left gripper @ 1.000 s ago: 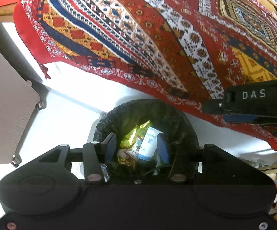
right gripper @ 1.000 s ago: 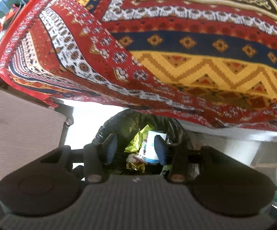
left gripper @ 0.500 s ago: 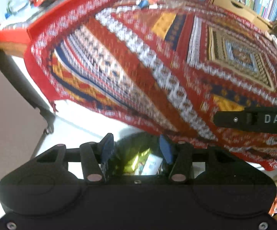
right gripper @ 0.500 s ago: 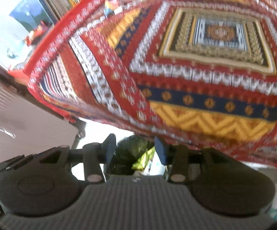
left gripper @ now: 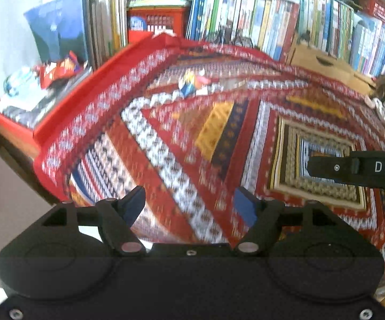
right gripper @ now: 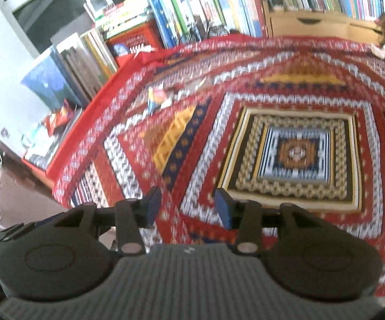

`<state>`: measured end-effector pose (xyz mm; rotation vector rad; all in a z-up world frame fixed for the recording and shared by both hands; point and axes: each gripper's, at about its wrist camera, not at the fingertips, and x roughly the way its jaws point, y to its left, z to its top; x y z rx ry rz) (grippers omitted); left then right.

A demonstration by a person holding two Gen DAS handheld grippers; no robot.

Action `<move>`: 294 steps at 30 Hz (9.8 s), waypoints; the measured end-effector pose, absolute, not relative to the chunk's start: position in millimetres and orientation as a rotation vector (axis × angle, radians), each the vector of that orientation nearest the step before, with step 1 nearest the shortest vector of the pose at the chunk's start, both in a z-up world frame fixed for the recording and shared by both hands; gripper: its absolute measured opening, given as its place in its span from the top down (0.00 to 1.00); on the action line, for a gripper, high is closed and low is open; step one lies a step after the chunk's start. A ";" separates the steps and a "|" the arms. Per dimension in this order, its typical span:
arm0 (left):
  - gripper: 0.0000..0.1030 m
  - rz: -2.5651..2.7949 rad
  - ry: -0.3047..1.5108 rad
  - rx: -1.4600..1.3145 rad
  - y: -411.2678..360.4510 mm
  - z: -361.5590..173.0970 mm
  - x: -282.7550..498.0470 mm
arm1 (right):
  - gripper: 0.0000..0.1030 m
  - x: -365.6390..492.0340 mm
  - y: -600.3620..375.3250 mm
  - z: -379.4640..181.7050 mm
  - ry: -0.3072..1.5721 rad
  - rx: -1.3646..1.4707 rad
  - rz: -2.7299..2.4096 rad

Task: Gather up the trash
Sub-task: 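Move both open tools up from the bin back over the rug, then grasp a colourful foil wrapper with the left tool while the right tool approaches a clear wrapper, then close the right tool on the clear plastic wrapper, then lift the foil wrapper with the left tool while the right tool lifts the clear wrapper, then carry the foil wrapper with the left tool while the right tool carries the clear wrapper over the bin, then open the left tool over the bin while the right tool opens to drop its wrapper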

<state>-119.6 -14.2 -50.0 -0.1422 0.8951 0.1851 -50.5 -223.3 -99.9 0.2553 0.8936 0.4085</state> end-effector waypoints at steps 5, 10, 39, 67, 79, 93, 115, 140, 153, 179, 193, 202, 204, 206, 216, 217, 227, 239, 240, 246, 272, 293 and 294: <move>0.25 0.218 0.868 -0.175 -10.6 -31.7 -80.2 | 0.42 -15.2 -231.1 -85.5 0.862 0.270 0.417; 0.25 0.252 0.851 -0.188 -3.6 -20.4 -38.1 | 0.42 21.4 -236.7 -74.7 0.837 0.279 0.424; 0.24 0.349 0.945 -0.346 26.6 -94.9 162.4 | 0.41 220.8 -217.3 -121.9 0.948 0.264 0.465; 0.83 0.470 0.890 -0.442 68.4 -118.6 190.2 | 0.36 277.2 -127.0 -186.9 1.086 0.050 0.662; 0.84 0.454 0.879 -0.408 55.3 -108.2 178.2 | 0.67 276.7 -139.9 -178.8 1.087 0.069 0.642; 0.84 0.377 0.865 -0.379 22.4 -82.2 159.8 | 0.67 244.6 -186.2 -148.0 1.063 0.197 0.600; 0.84 0.337 0.832 -0.302 -9.2 -59.5 104.8 | 0.65 189.8 -214.4 -136.1 1.009 0.209 0.558; 0.84 0.495 0.875 -0.223 48.3 -99.6 86.4 | 0.58 243.4 -49.2 -180.0 1.074 -0.019 0.651; 0.84 0.527 0.888 -0.283 63.8 -111.1 79.7 | 0.71 221.6 -17.0 -190.6 0.964 -0.241 0.679; 0.84 0.380 0.841 -0.267 21.7 -82.1 89.3 | 0.73 189.5 -122.1 -144.6 1.004 -0.006 0.611; 0.84 0.206 0.777 -0.193 -24.0 -43.1 75.7 | 0.73 154.3 -187.6 -106.7 0.930 0.105 0.461; 0.84 0.115 0.760 -0.174 -48.7 -27.4 44.1 | 0.73 107.7 -218.0 -90.4 0.889 0.134 0.391; 0.84 0.098 0.753 -0.166 -53.7 -24.3 34.5 | 0.73 96.8 -222.8 -88.6 0.882 0.136 0.380; 0.84 0.086 0.745 -0.161 -58.1 -21.2 23.7 | 0.73 84.8 -227.6 -86.9 0.874 0.139 0.369; 0.84 0.039 0.731 -0.142 -74.2 -12.4 -32.7 | 0.73 27.3 -242.8 -80.2 0.851 0.137 0.343; 0.84 0.036 0.730 -0.141 -75.5 -12.2 -38.2 | 0.73 22.5 -243.7 -79.8 0.850 0.139 0.340; 0.84 0.008 0.743 -0.123 -74.9 -19.9 -93.9 | 0.73 -30.6 -245.6 -86.5 0.854 0.131 0.338; 0.84 0.021 0.797 -0.132 -60.7 -42.1 -155.9 | 0.72 -86.5 -228.3 -107.8 0.899 0.106 0.388; 0.84 0.023 0.805 -0.132 -59.0 -45.4 -161.3 | 0.72 -91.1 -226.3 -109.8 0.905 0.101 0.393; 0.84 0.035 0.848 -0.139 -48.1 -63.7 -189.0 | 0.72 -114.1 -214.3 -128.1 0.953 0.071 0.419; 0.83 0.090 1.092 -0.254 -12.9 -196.6 -244.5 | 0.72 -160.1 -175.7 -241.0 1.178 0.012 0.504; 0.71 0.133 1.221 -0.325 -3.6 -278.4 -234.3 | 0.47 -138.5 -167.3 -317.6 1.276 0.031 0.519; 0.70 0.135 1.223 -0.325 -3.2 -278.6 -233.8 | 0.46 -138.1 -167.2 -318.4 1.278 0.030 0.521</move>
